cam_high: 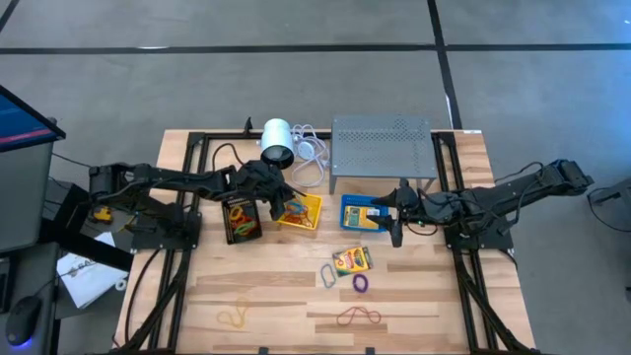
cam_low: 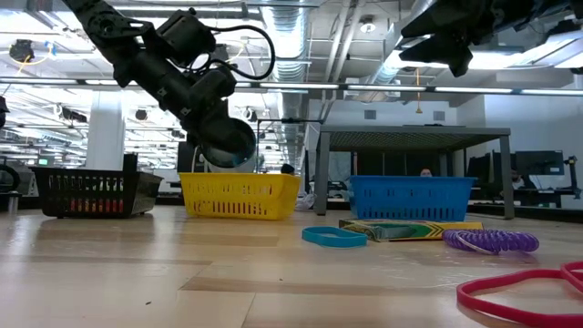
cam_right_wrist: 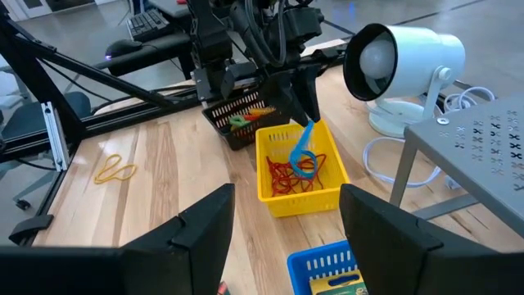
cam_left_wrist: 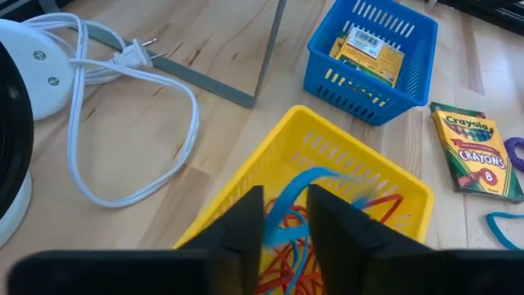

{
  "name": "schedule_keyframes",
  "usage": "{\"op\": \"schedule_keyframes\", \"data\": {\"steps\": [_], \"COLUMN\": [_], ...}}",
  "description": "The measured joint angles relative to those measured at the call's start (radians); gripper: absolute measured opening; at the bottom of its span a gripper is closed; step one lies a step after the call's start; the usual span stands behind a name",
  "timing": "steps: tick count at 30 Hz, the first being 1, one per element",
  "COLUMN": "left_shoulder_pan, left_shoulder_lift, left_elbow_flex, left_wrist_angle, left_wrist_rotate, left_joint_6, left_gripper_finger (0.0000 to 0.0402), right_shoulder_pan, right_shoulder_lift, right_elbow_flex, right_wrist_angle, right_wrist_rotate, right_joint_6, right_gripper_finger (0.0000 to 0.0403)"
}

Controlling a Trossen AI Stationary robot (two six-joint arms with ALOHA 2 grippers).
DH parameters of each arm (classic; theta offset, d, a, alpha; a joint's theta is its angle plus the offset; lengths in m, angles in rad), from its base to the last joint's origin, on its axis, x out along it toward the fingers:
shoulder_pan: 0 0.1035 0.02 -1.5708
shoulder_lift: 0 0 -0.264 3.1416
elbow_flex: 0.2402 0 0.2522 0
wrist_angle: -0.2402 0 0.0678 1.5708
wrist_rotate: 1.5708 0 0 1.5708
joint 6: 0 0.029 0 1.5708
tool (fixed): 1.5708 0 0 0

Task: Pick & Place Office Desk Supplies
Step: Put the blue rubber band into the yellow bin, then put the yellow rubber band into the yellow bin

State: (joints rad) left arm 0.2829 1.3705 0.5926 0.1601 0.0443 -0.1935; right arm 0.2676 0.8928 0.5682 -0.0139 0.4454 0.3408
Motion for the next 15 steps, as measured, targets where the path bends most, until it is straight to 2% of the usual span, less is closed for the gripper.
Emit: {"op": "schedule_keyframes", "data": {"steps": [7,11,15], "left_shoulder_pan": [0.000,-0.003,-0.004], "left_shoulder_lift": [0.000,0.000,0.000], "left_elbow_flex": [0.000,0.000,0.000], "left_wrist_angle": [0.006,0.075,0.240], "left_wrist_rotate": [0.000,0.014,0.184], "left_joint_6": [0.001,0.001,0.000], "left_gripper_finger": [0.0186,0.0215,0.0213], "right_shoulder_pan": [0.000,0.000,0.000], "right_shoulder_lift": [0.000,0.000,0.000], "right_elbow_flex": [0.000,0.000,0.000], "right_wrist_angle": [0.000,0.000,0.000], "right_wrist_rotate": [0.000,0.000,0.000], "right_joint_6": [0.000,0.000,0.000], "right_gripper_finger": [0.0217,0.0217,0.0217]}}
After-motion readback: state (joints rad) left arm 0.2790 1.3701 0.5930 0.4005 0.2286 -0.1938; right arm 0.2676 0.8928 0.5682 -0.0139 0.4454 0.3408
